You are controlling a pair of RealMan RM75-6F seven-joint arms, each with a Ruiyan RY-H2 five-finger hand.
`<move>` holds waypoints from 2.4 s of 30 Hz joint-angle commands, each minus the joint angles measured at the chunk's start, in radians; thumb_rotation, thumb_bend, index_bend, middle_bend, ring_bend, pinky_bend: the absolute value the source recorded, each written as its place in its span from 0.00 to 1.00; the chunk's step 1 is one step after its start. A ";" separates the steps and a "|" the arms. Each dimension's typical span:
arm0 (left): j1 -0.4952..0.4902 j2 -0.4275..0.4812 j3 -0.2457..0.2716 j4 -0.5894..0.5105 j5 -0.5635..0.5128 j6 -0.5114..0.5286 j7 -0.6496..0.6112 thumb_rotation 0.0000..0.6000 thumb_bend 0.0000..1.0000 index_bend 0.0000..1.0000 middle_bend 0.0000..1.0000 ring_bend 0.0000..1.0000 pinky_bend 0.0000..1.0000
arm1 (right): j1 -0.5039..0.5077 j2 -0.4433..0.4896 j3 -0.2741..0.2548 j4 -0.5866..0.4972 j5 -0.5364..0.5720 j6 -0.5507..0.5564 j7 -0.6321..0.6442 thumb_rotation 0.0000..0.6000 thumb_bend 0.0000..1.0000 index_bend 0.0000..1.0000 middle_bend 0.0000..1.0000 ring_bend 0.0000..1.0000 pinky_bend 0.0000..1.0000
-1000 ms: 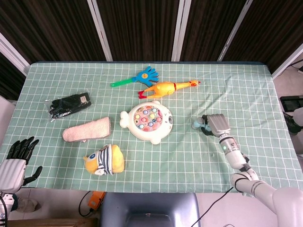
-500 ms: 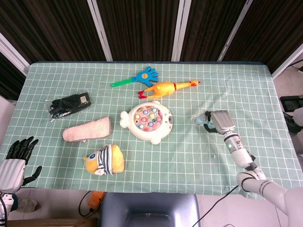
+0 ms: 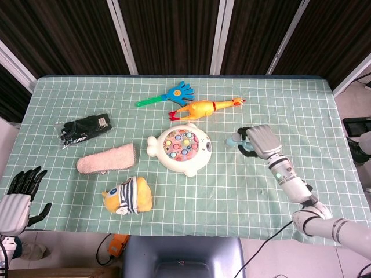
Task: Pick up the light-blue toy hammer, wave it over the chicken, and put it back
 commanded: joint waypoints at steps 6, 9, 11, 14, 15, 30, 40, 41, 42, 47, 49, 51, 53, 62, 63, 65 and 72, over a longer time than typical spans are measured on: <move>-0.002 0.006 -0.002 0.004 -0.002 -0.003 -0.020 1.00 0.33 0.00 0.02 0.00 0.05 | 0.214 0.035 0.064 -0.202 0.378 -0.068 -0.503 1.00 0.56 1.00 0.71 0.90 1.00; -0.001 0.011 -0.004 0.004 -0.007 -0.003 -0.031 1.00 0.33 0.00 0.02 0.00 0.05 | 0.291 -0.013 0.057 -0.190 0.495 -0.042 -0.631 1.00 0.56 1.00 0.71 0.90 1.00; 0.000 0.013 -0.004 0.005 -0.007 -0.002 -0.035 1.00 0.33 0.00 0.02 0.00 0.05 | 0.334 -0.043 0.047 -0.172 0.564 -0.024 -0.701 1.00 0.56 1.00 0.71 0.90 1.00; -0.001 0.017 -0.001 0.006 -0.005 -0.006 -0.046 1.00 0.33 0.00 0.02 0.00 0.05 | 0.391 -0.090 0.041 -0.142 0.669 -0.005 -0.771 1.00 0.56 1.00 0.71 0.90 1.00; 0.000 0.019 -0.001 0.006 -0.006 -0.005 -0.051 1.00 0.33 0.00 0.02 0.00 0.05 | 0.410 -0.107 0.035 -0.131 0.699 -0.001 -0.790 1.00 0.56 1.00 0.71 0.90 1.00; 0.002 0.032 -0.001 0.011 0.002 0.002 -0.090 1.00 0.33 0.00 0.02 0.00 0.05 | 0.509 -0.241 -0.013 0.020 0.820 0.027 -0.860 1.00 0.56 1.00 0.71 0.89 1.00; 0.003 0.032 0.000 0.015 0.006 0.006 -0.096 1.00 0.33 0.00 0.02 0.00 0.05 | 0.533 -0.284 -0.032 0.075 0.846 0.014 -0.865 1.00 0.56 1.00 0.71 0.89 1.00; 0.003 0.032 0.000 0.014 0.007 0.008 -0.096 1.00 0.33 0.00 0.02 0.00 0.05 | 0.534 -0.288 -0.035 0.079 0.844 0.012 -0.863 1.00 0.56 1.00 0.71 0.89 1.00; 0.004 0.033 0.000 0.014 0.007 0.009 -0.096 1.00 0.33 0.00 0.02 0.00 0.05 | 0.534 -0.294 -0.038 0.088 0.836 0.010 -0.858 1.00 0.56 1.00 0.71 0.89 1.00; 0.005 0.033 0.001 0.013 0.007 0.011 -0.096 1.00 0.33 0.00 0.02 0.00 0.05 | 0.538 -0.318 -0.047 0.121 0.825 0.006 -0.853 1.00 0.56 1.00 0.71 0.89 1.00; 0.005 0.034 0.001 0.013 0.007 0.010 -0.098 1.00 0.33 0.00 0.02 0.00 0.05 | 0.540 -0.327 -0.047 0.133 0.825 0.005 -0.851 1.00 0.56 1.00 0.71 0.89 1.00; 0.006 0.035 0.001 0.014 0.007 0.011 -0.100 1.00 0.33 0.00 0.02 0.00 0.05 | 0.542 -0.334 -0.047 0.144 0.827 0.003 -0.851 1.00 0.56 1.00 0.71 0.89 1.00; 0.006 0.035 0.001 0.015 0.007 0.011 -0.102 1.00 0.33 0.00 0.02 0.00 0.05 | 0.543 -0.339 -0.049 0.153 0.831 0.001 -0.854 1.00 0.56 1.00 0.71 0.89 1.00; 0.008 0.036 0.003 0.013 0.012 0.016 -0.099 1.00 0.33 0.00 0.02 0.00 0.05 | 0.548 -0.357 -0.058 0.176 0.847 -0.007 -0.871 1.00 0.56 1.00 0.71 0.89 1.00; 0.010 0.036 0.002 0.013 0.012 0.019 -0.098 1.00 0.33 0.00 0.02 0.00 0.05 | 0.549 -0.358 -0.060 0.178 0.850 -0.005 -0.877 1.00 0.56 1.00 0.71 0.89 1.00; 0.012 0.036 0.001 0.013 0.012 0.024 -0.098 1.00 0.33 0.00 0.02 0.00 0.05 | 0.550 -0.357 -0.061 0.176 0.862 -0.004 -0.886 1.00 0.56 1.00 0.71 0.89 1.00; 0.013 0.036 0.004 0.012 0.017 0.025 -0.096 1.00 0.33 0.00 0.02 0.00 0.05 | 0.524 -0.286 -0.039 0.079 0.818 0.033 -0.839 1.00 0.56 1.00 0.71 0.89 1.00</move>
